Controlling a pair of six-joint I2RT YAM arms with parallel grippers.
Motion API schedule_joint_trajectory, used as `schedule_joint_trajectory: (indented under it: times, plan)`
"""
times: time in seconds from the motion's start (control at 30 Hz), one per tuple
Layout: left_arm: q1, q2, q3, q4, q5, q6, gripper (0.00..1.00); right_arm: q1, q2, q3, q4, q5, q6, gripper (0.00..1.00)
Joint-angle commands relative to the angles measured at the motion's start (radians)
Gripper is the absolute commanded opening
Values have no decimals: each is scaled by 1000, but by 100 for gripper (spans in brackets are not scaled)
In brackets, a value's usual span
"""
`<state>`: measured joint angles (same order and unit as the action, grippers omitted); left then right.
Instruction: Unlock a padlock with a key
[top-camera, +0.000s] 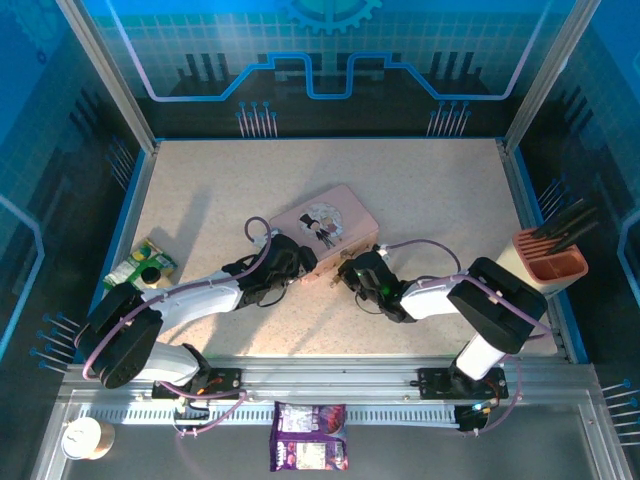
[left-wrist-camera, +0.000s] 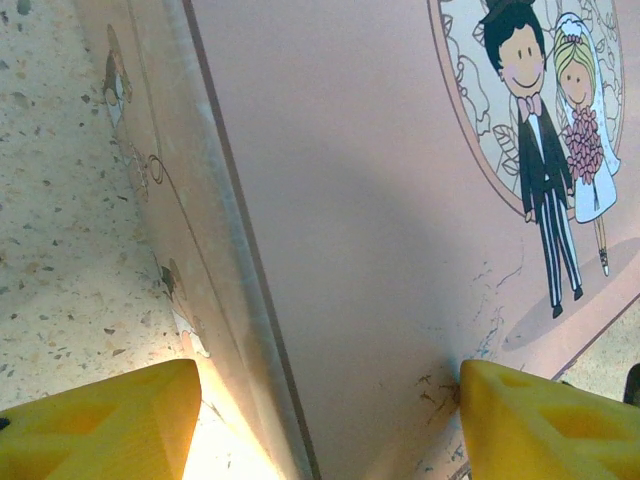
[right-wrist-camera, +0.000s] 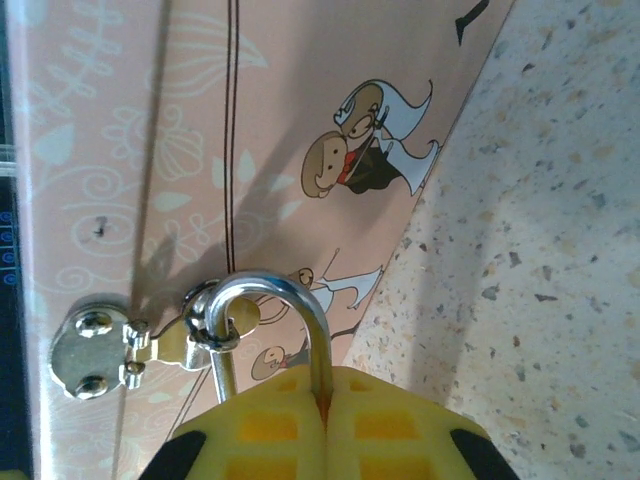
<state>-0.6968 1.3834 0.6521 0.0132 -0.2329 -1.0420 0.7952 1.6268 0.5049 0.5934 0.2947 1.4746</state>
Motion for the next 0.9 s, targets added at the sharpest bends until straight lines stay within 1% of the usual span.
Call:
schedule_joint_trajectory:
  times: [0.0, 0.3, 0.4, 0.57, 0.77, 0.87]
  plan:
    - [-7, 34, -8, -130, 4, 7, 68, -42, -38, -23, 25, 79, 37, 0]
    - [-6, 51, 5, -129, 12, 12, 68, -66, -37, -38, 29, 65, 117, 0]
    - [-6, 55, 7, -123, 16, 16, 68, -79, -15, -52, 108, 60, 161, 0]
    - [-6, 65, 12, -123, 17, 14, 68, -91, -28, -29, 61, 57, 161, 0]
    - [-4, 56, 4, -126, 9, 11, 68, -114, -51, -47, 29, 62, 149, 0]
    - [1, 58, 4, -123, 12, 18, 68, -130, -76, -61, 25, 62, 118, 0]
